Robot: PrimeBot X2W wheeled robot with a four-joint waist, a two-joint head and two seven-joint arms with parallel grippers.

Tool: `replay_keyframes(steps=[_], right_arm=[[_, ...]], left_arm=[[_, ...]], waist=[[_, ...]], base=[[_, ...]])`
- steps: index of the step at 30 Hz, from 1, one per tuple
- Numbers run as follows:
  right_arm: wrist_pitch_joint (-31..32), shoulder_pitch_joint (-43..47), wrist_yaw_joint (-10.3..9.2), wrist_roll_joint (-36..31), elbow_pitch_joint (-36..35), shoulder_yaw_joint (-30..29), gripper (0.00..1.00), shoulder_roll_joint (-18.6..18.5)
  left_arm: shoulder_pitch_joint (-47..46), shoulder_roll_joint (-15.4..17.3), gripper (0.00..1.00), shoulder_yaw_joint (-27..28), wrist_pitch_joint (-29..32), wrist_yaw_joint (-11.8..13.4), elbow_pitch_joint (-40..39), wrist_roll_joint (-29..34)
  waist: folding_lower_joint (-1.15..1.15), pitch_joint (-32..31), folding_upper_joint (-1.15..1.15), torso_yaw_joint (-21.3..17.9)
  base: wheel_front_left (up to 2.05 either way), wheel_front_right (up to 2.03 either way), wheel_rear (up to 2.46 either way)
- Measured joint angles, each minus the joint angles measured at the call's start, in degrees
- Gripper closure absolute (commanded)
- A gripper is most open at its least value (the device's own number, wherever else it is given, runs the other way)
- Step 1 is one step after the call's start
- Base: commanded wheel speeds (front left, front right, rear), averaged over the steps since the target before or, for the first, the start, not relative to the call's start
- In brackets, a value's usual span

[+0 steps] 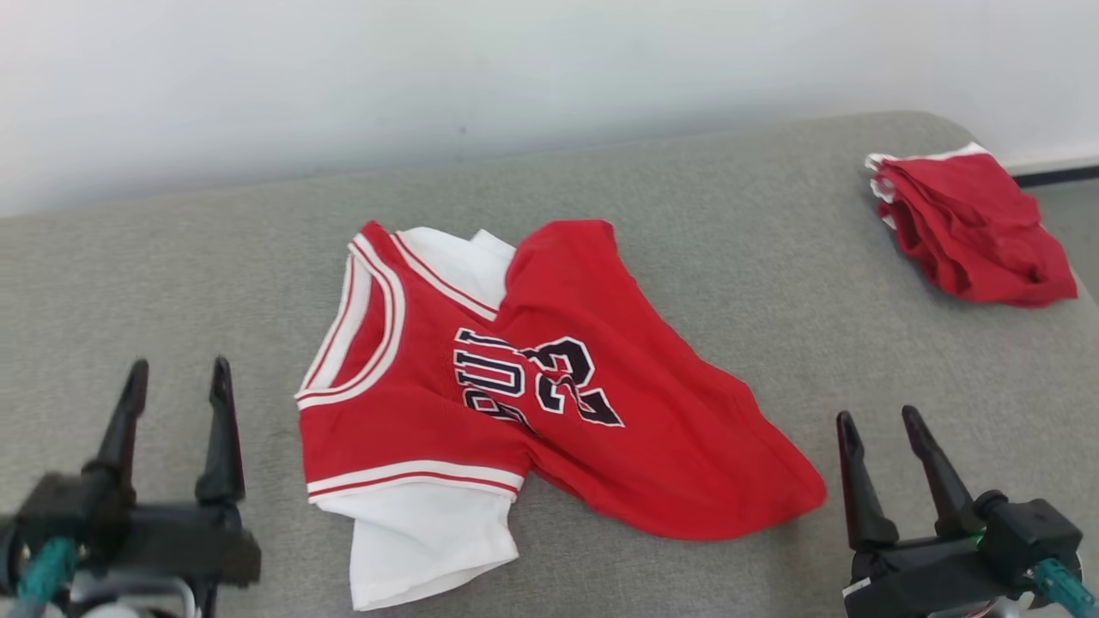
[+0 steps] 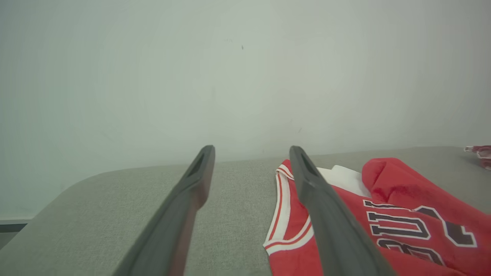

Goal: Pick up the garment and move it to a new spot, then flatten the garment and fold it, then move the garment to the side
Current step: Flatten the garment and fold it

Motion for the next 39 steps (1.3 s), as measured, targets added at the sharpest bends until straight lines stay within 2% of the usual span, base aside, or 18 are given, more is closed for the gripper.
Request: replay_keyframes(steps=[6, 12, 23, 31, 39], right_arm=[[0.00, 1.19, 0.00, 0.01, 0.44, 0.71, 0.00, -0.13], [0.00, 2.58, 0.00, 0.11, 0.94, 1.43, 0.00, -0.52], [0.01, 2.94, 0.00, 0.68, 3.60, 3.09, 0.00, -1.63], [0.00, -2.27, 0.00, 0.70, 13.00, 7.20, 0.00, -6.41], [0.01, -7.97, 0.00, 2.93, 22.84, 10.51, 0.00, -8.78]], left_arm=[[8.47, -3.21, 0.00, 2.52, 0.00, -1.54, -6.44, 2.09], [14.91, -7.22, 0.00, 5.68, 0.00, -2.11, -8.01, 3.98], [16.55, -11.62, 0.00, 9.04, 0.00, -5.55, -6.65, 7.17], [14.86, -13.26, 0.00, 8.88, 0.00, -7.08, -5.95, 9.01], [12.64, -14.15, 0.00, 8.15, 0.00, -8.23, -4.61, 9.58]], waist=[[0.00, -2.11, 0.00, 1.54], [0.00, -3.82, 0.00, 2.72], [0.01, -4.35, 0.00, 4.25], [0.01, -3.02, 0.01, 4.50], [0.02, -1.20, 0.01, 5.71]], base=[[0.00, 0.00, 0.00], [0.00, 0.00, 0.00], [0.00, 0.00, 0.00], [0.00, 0.00, 0.00], [0.00, 0.00, 0.00]])
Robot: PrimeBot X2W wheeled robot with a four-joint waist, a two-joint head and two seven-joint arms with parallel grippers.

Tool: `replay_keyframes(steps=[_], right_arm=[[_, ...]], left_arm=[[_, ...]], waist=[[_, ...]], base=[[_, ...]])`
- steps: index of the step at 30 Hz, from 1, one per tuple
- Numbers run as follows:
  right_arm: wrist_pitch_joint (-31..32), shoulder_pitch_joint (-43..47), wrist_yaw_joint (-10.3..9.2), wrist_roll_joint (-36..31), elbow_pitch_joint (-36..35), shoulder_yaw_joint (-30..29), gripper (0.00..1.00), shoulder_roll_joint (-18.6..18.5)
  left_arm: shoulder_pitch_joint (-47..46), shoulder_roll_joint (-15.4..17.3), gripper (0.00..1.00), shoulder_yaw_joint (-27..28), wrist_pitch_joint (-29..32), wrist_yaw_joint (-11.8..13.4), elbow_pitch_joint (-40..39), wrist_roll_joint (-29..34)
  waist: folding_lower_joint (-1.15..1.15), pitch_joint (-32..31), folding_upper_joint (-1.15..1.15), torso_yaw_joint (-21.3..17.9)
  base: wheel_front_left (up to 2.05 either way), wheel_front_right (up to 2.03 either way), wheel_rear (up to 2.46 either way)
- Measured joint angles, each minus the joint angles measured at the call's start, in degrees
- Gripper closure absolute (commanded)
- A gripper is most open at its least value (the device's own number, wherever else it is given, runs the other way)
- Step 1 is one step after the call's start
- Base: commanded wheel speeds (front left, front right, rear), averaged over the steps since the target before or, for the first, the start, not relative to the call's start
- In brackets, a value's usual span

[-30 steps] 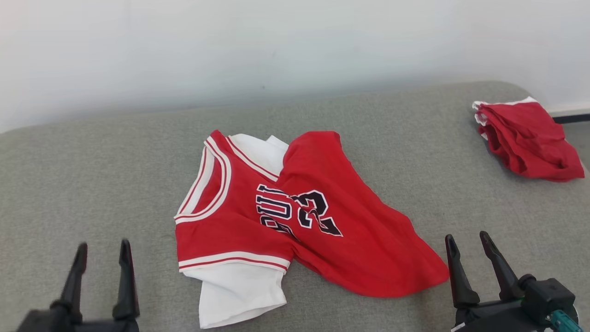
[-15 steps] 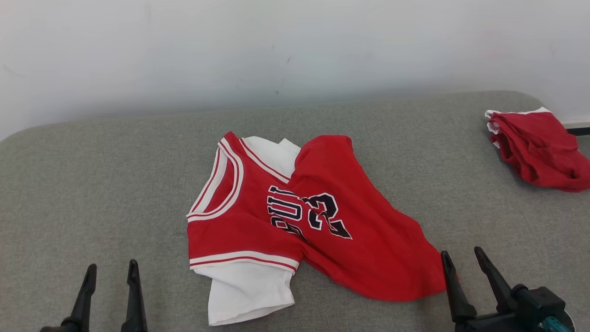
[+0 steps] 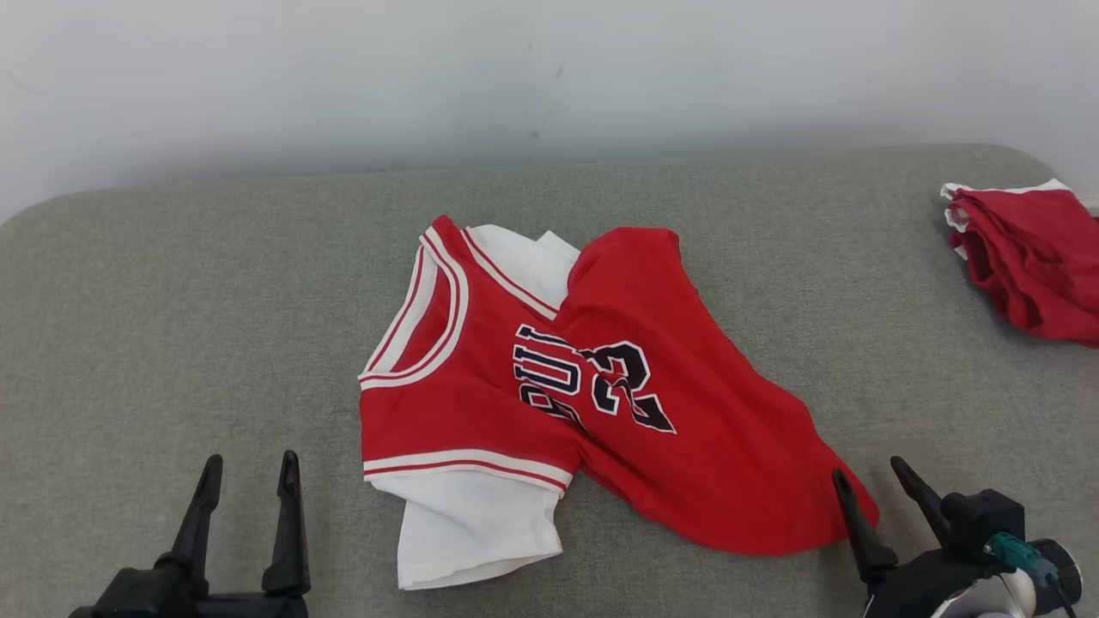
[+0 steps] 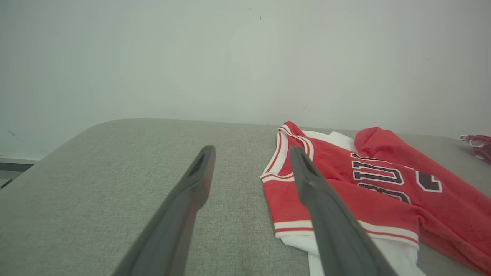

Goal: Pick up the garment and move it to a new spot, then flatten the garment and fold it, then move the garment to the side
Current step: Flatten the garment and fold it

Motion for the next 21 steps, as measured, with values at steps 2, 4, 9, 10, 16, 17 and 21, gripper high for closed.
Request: replay_keyframes(steps=[2, 4, 9, 10, 16, 17, 21], right_arm=[[-0.01, -1.33, 0.00, 0.75, 2.76, 1.23, 0.00, -0.30], [-0.01, -2.65, 0.00, 1.54, 5.41, 2.34, 0.00, -0.51], [-0.01, -5.47, 0.00, 4.31, 9.90, 5.53, 0.56, -0.57], [-0.01, -5.91, 0.00, 4.72, 10.51, 6.13, 1.00, -0.60], [0.00, -7.12, 0.00, 6.79, 11.06, 7.68, 1.00, -0.70], [0.00, -6.97, 0.00, 6.80, 10.48, 7.45, 1.00, -0.83], [-0.01, -3.94, 0.00, 7.16, 5.24, 5.22, 1.00, -1.42]], left_arm=[[-0.57, -0.21, 0.00, -0.04, 0.00, -0.31, 0.44, 0.02], [-0.94, -0.33, 0.00, 0.04, 0.00, -0.38, 0.86, 0.11], [-1.63, -0.58, 0.00, 0.23, 0.00, -0.79, 1.15, 0.48], [-1.63, -0.63, 0.00, 0.21, 0.00, -0.80, 1.19, 0.51], [-1.63, -0.82, 0.00, 0.30, 0.00, -0.78, 1.68, 0.63], [-1.61, -0.83, 0.00, 0.29, 0.00, -0.78, 1.79, 0.64], [-1.52, -0.87, 0.00, -0.08, 0.00, -0.79, 2.03, 0.75]], waist=[[0.00, 0.52, 0.00, 0.52], [0.00, 1.09, 0.00, 0.98], [0.00, 2.10, 0.00, 1.71], [0.00, 2.17, 0.00, 1.76], [0.00, 1.87, 0.00, 1.08], [0.00, 1.78, 0.00, 0.88], [0.00, 1.46, 0.00, 0.10]], base=[[0.00, 0.00, 0.00], [0.00, 0.00, 0.00], [0.00, 0.00, 0.00], [0.00, 0.00, 0.00], [0.00, 0.00, 0.00], [0.00, 0.00, 0.00], [0.00, 0.00, 0.00]])
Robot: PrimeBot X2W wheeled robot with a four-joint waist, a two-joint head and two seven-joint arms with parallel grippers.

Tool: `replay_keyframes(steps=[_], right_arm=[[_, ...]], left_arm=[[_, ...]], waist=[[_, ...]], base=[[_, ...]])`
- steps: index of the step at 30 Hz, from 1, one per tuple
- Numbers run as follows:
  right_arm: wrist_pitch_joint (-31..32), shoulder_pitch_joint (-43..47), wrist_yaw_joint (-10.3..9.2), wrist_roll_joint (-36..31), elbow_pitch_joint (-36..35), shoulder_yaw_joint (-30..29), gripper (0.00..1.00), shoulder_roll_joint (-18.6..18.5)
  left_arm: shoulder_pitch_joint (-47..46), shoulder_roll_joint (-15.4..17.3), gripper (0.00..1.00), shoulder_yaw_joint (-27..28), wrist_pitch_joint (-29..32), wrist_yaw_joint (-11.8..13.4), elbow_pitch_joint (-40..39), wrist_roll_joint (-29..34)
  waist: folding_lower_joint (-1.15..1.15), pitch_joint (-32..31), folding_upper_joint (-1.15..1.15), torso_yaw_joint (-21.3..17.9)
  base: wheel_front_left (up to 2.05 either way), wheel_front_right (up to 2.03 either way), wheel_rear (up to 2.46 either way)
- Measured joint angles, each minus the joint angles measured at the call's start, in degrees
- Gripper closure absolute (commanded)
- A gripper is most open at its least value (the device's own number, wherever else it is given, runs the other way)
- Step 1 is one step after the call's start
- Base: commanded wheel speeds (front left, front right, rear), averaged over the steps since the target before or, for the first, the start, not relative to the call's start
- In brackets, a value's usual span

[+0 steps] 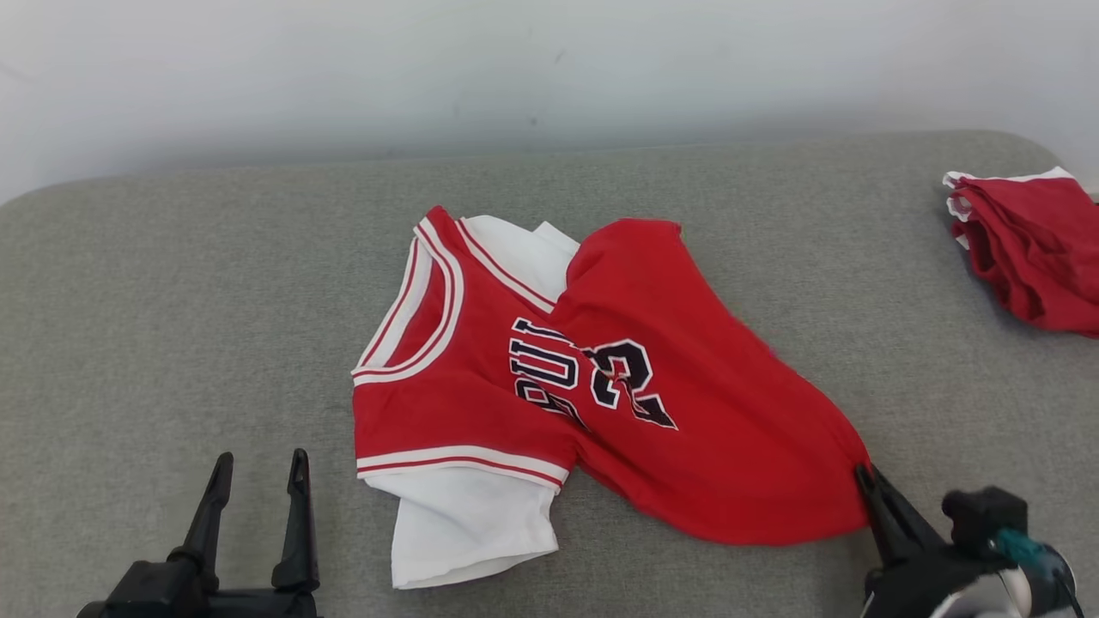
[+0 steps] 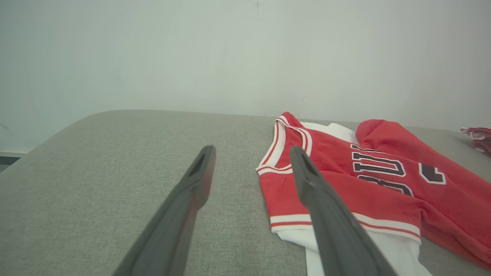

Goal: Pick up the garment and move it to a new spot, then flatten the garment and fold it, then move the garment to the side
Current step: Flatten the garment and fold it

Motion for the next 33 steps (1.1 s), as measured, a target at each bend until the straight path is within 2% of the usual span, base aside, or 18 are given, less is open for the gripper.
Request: replay_keyframes(steps=[6, 10, 18, 25, 33], right_arm=[[0.01, 10.11, 0.01, -0.76, -10.68, -4.14, 1.00, -0.73], [0.01, 17.09, 0.00, -1.22, -15.33, -6.67, 1.00, -1.52], [0.01, 18.70, 0.00, 2.65, -21.39, -8.10, 1.00, -0.70], [0.01, 10.28, 0.00, 4.74, -18.97, -5.09, 1.00, -2.97], [0.01, -1.51, 0.00, 7.45, -7.24, -3.70, 1.00, -5.83]], left_arm=[[0.15, -0.07, 0.00, -0.59, 0.00, 0.01, 0.78, -0.88], [0.15, -0.08, 0.00, -0.93, 0.00, 0.29, 0.86, -1.27], [0.14, -0.08, 0.00, -1.54, 0.00, 0.52, 1.62, -1.54], [-0.16, -0.08, 0.00, -2.66, 0.00, 0.53, 1.90, -1.79], [-1.25, -0.10, 0.00, -3.38, 0.00, 0.83, 2.21, -2.22]], waist=[[0.00, 0.26, 0.00, -1.16], [0.00, 0.75, 0.00, -1.69], [0.00, 0.51, 0.00, -2.47], [0.00, 0.34, 0.00, -1.19], [0.00, 1.41, 0.00, 1.84]], base=[[0.00, 0.00, 0.00], [0.00, 0.00, 0.00], [0.00, 0.00, 0.00], [0.00, 0.00, 0.00], [0.00, 0.00, 0.00]])
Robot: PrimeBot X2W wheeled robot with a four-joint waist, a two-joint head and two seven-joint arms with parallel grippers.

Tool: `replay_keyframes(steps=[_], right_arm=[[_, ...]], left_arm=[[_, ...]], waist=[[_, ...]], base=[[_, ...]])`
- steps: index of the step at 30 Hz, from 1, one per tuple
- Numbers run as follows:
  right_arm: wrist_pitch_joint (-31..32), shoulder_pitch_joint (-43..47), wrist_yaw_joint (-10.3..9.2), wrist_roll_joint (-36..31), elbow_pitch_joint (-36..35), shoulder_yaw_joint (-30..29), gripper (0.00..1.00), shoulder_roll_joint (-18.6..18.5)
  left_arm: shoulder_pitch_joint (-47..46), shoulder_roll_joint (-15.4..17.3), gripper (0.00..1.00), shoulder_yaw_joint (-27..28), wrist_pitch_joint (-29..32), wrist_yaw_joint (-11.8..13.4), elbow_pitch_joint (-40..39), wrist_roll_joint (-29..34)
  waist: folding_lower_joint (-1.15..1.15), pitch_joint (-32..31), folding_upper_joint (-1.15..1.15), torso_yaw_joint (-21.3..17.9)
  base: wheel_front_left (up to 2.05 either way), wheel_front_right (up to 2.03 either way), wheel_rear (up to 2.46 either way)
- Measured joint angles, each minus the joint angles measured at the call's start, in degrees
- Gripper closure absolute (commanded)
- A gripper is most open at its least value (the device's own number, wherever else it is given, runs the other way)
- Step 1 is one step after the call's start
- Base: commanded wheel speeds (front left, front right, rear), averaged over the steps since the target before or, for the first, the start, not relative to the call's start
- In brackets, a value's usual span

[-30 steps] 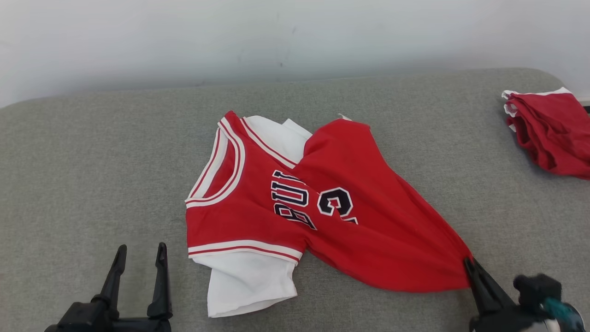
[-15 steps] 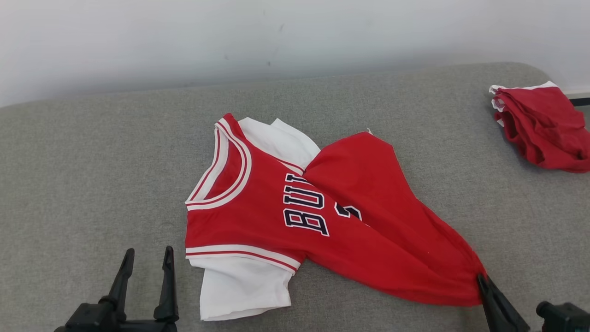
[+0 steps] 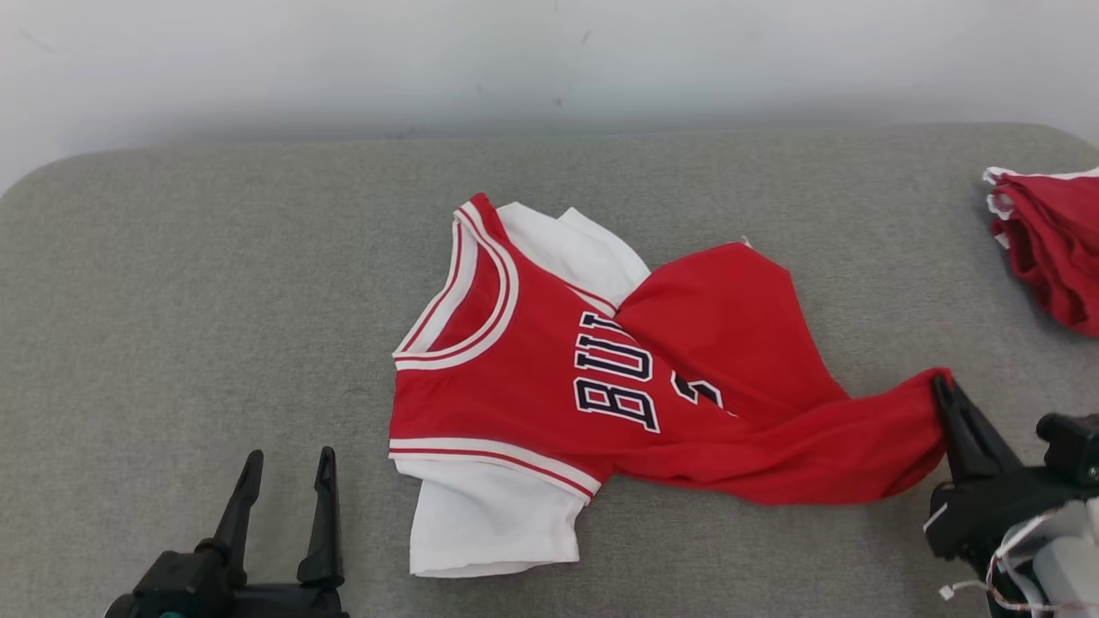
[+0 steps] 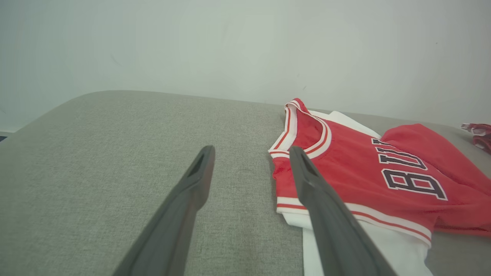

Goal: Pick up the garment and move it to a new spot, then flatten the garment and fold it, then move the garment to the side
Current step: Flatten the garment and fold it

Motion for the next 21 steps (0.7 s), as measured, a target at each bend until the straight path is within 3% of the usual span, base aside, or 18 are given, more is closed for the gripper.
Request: replay_keyframes(steps=[8, 9, 10, 11, 16, 21], right_arm=[[-0.01, -8.76, 0.00, 4.32, 10.74, -1.07, 1.00, 2.68], [0.00, -9.28, 0.00, 4.25, 11.78, -0.66, 0.81, 2.79], [0.00, -9.79, 0.00, 4.24, 12.60, -0.45, 0.37, 2.89], [0.00, -10.23, 0.00, 4.23, 13.04, -0.27, 0.00, 3.00], [0.00, -10.81, 0.00, 3.45, 12.04, -2.49, 0.00, 3.34], [-0.01, -6.92, 0.00, 1.24, 5.43, -5.63, 0.00, 3.67]], left_arm=[[-0.28, 0.02, 0.00, 0.37, 0.00, 0.21, 0.29, -0.30], [-0.43, 0.01, 0.00, 0.27, 0.00, 0.21, 0.40, -0.40], [-0.68, 0.01, 0.00, 0.09, 0.00, 0.22, 0.48, -0.41], [-0.98, 0.01, 0.00, -0.02, 0.00, 0.23, 0.53, -0.44], [-1.29, 0.01, 0.00, 0.32, 0.00, 0.29, 0.70, -0.48], [-1.04, 0.00, 0.00, 1.31, 0.00, 0.19, 1.05, -0.36]], waist=[[0.00, 1.59, 0.00, 1.86], [0.00, 1.67, 0.01, 1.96], [0.00, 1.74, 0.00, 2.03], [0.00, 1.75, 0.00, 2.05], [0.00, 1.35, 0.00, 1.37], [0.00, 0.25, 0.01, 0.07]], base=[[0.00, 0.00, 0.00], [0.00, 0.00, 0.00], [0.00, 0.00, 0.00], [0.00, 0.00, 0.00], [0.00, 0.00, 0.00], [0.00, 0.00, 0.00]])
